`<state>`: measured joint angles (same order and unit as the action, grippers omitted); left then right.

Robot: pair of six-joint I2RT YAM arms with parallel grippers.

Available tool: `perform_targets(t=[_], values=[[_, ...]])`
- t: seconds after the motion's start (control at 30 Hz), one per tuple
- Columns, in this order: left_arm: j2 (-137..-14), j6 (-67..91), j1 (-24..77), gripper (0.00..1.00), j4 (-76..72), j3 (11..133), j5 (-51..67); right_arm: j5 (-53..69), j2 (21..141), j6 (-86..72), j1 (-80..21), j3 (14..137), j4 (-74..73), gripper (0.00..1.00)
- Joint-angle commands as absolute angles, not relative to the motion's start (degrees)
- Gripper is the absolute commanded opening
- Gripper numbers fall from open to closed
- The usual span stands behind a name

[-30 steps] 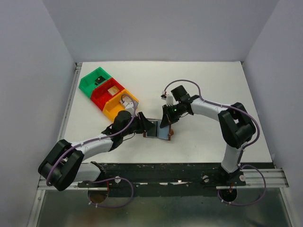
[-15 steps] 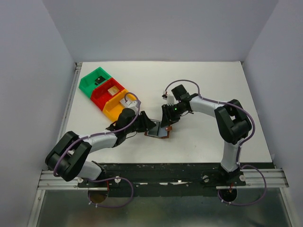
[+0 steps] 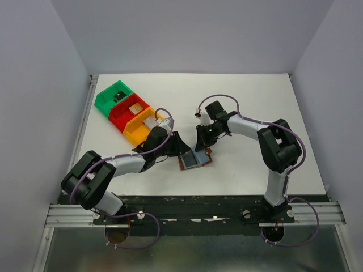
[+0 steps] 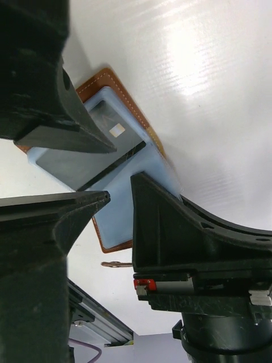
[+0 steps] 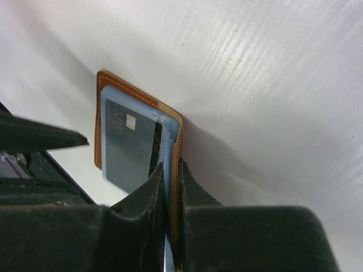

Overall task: Take the credit cards out of the card holder
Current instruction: Open the card holder at the center of the board.

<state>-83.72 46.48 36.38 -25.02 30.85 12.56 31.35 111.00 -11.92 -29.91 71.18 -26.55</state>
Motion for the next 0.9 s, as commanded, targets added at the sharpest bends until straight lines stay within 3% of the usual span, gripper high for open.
perform_targets(t=[0.0, 0.23, 0.6, 0.7, 0.87], values=[[-86.4, 45.3, 37.1, 0.41, -23.6, 33.7, 14.4, 27.1, 111.6, -10.5, -29.5, 70.9, -25.7, 0.15], [-89.5, 45.5, 37.4, 0.28, -23.8, 34.9, 16.4, 25.4, 112.2, -11.6, -29.6, 71.1, -27.0, 0.19], [-93.4, 43.9, 38.4, 0.2, -19.8, 37.3, 17.9, 25.3, 112.3, -14.9, -29.2, 69.5, -26.7, 0.17], [-94.5, 43.4, 38.8, 0.18, -16.0, 38.7, 16.3, 25.0, 112.1, -15.6, -29.0, 69.0, -26.8, 0.21], [-96.2, 43.3, 39.2, 0.17, -11.9, 39.8, 13.7, 23.5, 110.5, -16.3, -28.6, 68.6, -27.5, 0.37]])
